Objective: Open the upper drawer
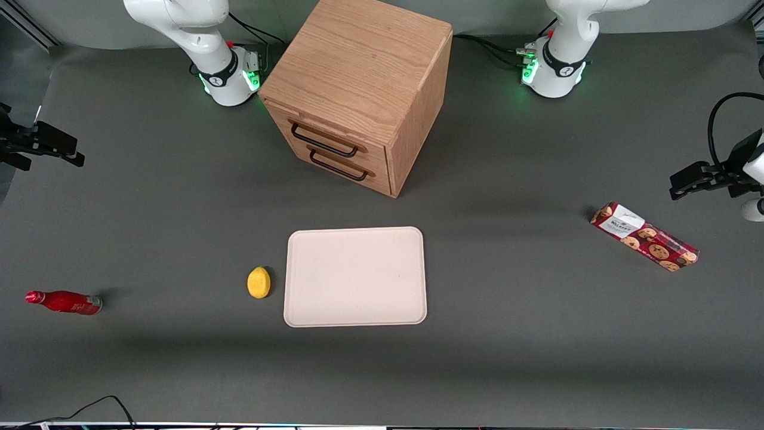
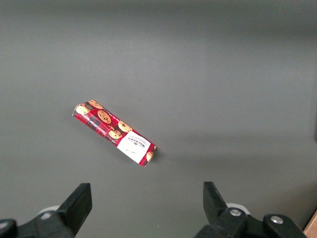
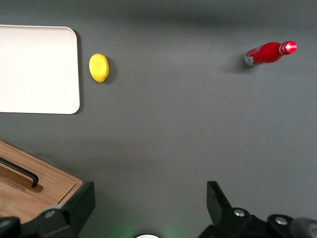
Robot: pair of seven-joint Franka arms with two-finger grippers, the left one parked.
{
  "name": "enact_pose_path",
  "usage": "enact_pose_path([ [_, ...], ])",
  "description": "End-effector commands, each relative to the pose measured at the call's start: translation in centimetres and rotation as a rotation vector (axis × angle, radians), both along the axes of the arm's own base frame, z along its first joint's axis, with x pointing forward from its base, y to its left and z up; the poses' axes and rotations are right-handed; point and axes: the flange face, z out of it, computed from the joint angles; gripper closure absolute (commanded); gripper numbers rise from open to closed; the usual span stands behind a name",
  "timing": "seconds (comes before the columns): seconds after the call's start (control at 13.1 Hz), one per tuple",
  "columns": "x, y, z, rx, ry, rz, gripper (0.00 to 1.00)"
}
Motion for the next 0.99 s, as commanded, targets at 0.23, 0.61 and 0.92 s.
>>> enact_pose_path([
  [0.23, 0.2, -0.1, 0.1, 0.013, 0.005, -0.003, 0.0],
  [0.61, 0.0, -0.8, -0.5, 0.032, 0.033, -0.017, 0.0],
  [0.92, 0.0, 0.6, -0.4, 0.033, 0.033, 0.018, 0.0],
])
